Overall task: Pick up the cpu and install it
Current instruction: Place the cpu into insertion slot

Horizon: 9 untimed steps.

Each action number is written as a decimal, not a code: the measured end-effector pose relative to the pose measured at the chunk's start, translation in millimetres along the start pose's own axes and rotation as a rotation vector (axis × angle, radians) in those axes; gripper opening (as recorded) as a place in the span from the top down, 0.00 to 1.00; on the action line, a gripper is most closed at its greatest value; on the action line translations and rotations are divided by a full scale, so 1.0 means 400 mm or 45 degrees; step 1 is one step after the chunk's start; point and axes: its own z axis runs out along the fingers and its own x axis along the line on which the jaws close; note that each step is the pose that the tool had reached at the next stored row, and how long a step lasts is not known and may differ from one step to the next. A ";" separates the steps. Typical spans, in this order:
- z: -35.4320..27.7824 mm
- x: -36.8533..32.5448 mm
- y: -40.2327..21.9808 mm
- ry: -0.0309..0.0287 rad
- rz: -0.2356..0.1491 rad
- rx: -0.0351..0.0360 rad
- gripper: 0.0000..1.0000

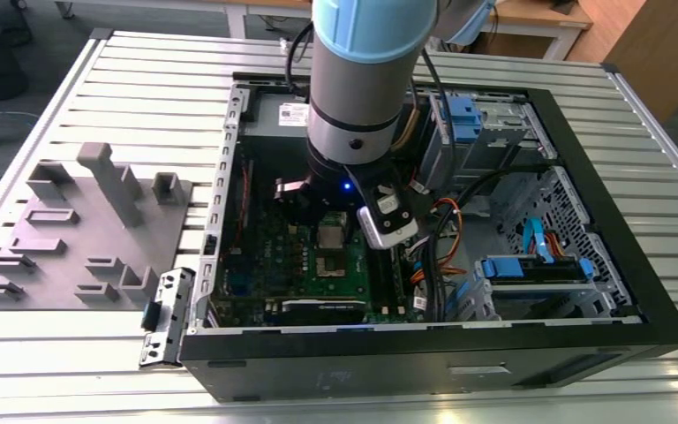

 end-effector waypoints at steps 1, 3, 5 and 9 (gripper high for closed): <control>0.002 0.000 0.000 0.0000 0.000 0.0002 0.53; 0.007 0.000 0.000 0.0002 0.000 0.0005 0.53; 0.012 0.000 -0.001 0.0002 0.000 0.0005 0.53; 0.022 0.002 -0.001 0.0001 0.000 0.0007 0.53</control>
